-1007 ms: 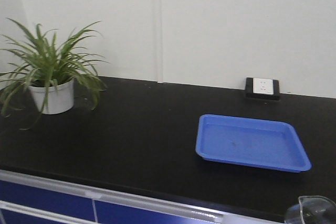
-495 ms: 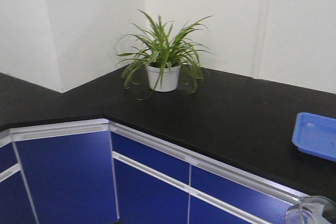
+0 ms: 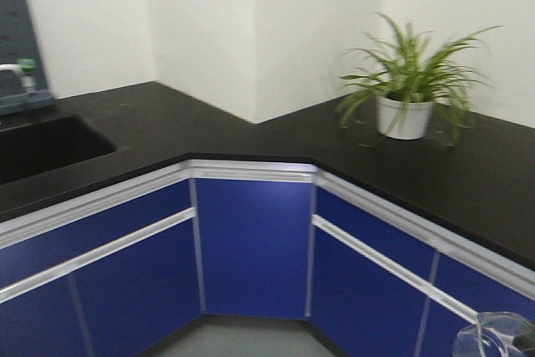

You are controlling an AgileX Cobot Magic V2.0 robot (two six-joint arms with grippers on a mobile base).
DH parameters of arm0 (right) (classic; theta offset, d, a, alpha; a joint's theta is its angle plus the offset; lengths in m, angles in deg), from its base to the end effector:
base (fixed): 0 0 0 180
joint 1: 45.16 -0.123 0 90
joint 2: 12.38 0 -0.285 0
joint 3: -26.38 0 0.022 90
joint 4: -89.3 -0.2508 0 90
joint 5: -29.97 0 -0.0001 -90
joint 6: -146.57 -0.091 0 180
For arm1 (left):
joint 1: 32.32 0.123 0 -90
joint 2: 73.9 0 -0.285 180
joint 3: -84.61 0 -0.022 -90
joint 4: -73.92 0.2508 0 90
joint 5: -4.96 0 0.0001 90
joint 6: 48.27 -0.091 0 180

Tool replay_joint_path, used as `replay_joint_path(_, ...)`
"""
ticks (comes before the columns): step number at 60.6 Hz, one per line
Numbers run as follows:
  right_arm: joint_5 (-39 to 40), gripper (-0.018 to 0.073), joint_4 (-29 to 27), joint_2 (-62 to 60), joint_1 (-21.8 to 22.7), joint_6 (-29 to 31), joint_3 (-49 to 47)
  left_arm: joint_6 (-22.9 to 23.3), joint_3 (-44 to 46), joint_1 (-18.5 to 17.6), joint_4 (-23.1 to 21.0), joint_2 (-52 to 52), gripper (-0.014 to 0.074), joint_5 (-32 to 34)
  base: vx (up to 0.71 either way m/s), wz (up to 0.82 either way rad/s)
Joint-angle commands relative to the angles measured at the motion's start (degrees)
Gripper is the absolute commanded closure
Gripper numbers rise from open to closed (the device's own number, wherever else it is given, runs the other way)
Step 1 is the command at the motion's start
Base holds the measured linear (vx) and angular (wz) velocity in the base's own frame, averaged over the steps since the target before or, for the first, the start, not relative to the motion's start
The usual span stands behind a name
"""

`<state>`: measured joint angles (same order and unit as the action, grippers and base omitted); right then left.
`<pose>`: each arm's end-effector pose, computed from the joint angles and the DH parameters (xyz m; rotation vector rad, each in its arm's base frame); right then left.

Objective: Move beaker to silver tray on left bench
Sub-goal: 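Hold the beaker in the right gripper while the base turns away, then drive the base to the bench with the silver tray, holding the beaker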

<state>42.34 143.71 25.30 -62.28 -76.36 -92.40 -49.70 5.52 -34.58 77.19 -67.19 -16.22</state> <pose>0.1055 0.0490 0.2775 -0.5182 1.5172 0.2251 0.0525 -0.0002 0.1700 0.0955 1.8643 0.0460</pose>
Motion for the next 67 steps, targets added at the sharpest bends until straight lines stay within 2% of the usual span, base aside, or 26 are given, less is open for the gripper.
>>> replay_joint_path(1,2.8,0.0573,-1.09,-0.01,0.17,0.26,-1.68,0.1,-1.14,-0.25,-0.16,-0.42,0.0595,4.3,-0.22,0.61)
replay_joint_path(39,2.86,0.0573,-1.09,-0.01,0.17,0.26,-1.68,0.1,-1.14,-0.25,-0.16,-0.42,0.0595,4.3,-0.18,0.61)
replay_joint_path(67,2.86,0.0573,-1.09,-0.01,0.17,0.26,-1.68,0.1,-1.14,-0.25,-0.16,-0.42,0.0595,4.3,-0.08,0.38)
